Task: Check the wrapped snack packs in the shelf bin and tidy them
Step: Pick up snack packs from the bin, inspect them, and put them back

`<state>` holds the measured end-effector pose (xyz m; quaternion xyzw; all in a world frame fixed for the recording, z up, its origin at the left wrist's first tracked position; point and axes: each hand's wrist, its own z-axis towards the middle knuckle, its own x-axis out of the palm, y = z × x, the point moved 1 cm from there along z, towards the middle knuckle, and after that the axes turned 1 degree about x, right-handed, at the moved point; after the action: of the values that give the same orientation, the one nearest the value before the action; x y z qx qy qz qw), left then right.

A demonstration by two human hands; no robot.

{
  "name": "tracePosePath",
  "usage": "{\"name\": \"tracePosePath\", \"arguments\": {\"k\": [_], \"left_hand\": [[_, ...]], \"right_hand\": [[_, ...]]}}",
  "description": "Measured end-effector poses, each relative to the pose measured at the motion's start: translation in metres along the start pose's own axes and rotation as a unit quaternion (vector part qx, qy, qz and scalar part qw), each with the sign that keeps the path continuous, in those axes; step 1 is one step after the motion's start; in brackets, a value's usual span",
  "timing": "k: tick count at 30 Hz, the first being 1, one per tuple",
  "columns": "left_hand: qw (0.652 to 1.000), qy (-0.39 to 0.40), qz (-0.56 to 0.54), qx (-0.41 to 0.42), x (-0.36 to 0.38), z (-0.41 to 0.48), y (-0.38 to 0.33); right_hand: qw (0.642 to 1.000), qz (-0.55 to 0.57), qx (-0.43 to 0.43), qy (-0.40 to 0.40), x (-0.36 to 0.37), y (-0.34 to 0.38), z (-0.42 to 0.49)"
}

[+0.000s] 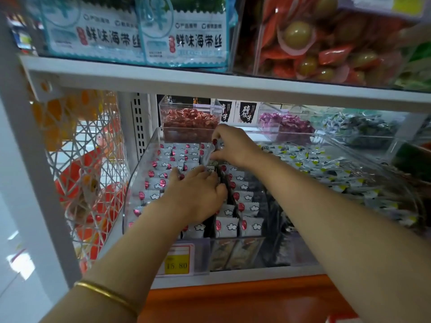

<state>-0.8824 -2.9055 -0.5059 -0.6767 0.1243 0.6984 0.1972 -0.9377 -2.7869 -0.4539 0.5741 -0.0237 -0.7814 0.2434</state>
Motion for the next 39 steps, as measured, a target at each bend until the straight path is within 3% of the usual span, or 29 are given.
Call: {"name": "tracePosePath", "arguments": {"k": [3, 8, 10, 16, 26, 33, 37, 39], "left_hand": [[1.0, -0.009, -0.024, -0.003, -0.003, -0.003, 0.002], [0.999, -0.011, -0.035, -0.018, -0.008, -0.012, 0.011], [0.999, -0.011, -0.046, -0.021, -0.009, -0.015, 0.014], [0.997, -0.016, -0.065, -0.03, -0.011, -0.021, 0.023], [0.996, -0.014, -0.075, -0.04, -0.016, -0.024, 0.031], [0.989, -0.074, -0.12, -0.039, -0.03, -0.035, 0.028], [0.969, -0.157, -0.188, -0.032, -0.038, -0.043, 0.018], [0.955, -0.186, -0.228, -0.031, -0.038, -0.049, 0.011]], "right_hand": [[0.999, -0.038, 0.0, 0.026, 0.0, 0.005, 0.006], [0.977, -0.099, -0.005, 0.189, 0.012, 0.011, 0.013], [0.982, -0.069, 0.011, 0.178, 0.009, 0.013, 0.015], [0.997, -0.034, 0.053, 0.037, 0.01, 0.003, 0.029], [0.988, -0.114, 0.074, 0.067, 0.028, 0.002, 0.041], [0.983, 0.01, 0.081, -0.163, -0.012, 0.004, 0.003], [0.926, 0.146, 0.089, -0.337, -0.033, 0.008, -0.059], [0.9, 0.208, 0.098, -0.37, -0.037, 0.01, -0.094]]}}
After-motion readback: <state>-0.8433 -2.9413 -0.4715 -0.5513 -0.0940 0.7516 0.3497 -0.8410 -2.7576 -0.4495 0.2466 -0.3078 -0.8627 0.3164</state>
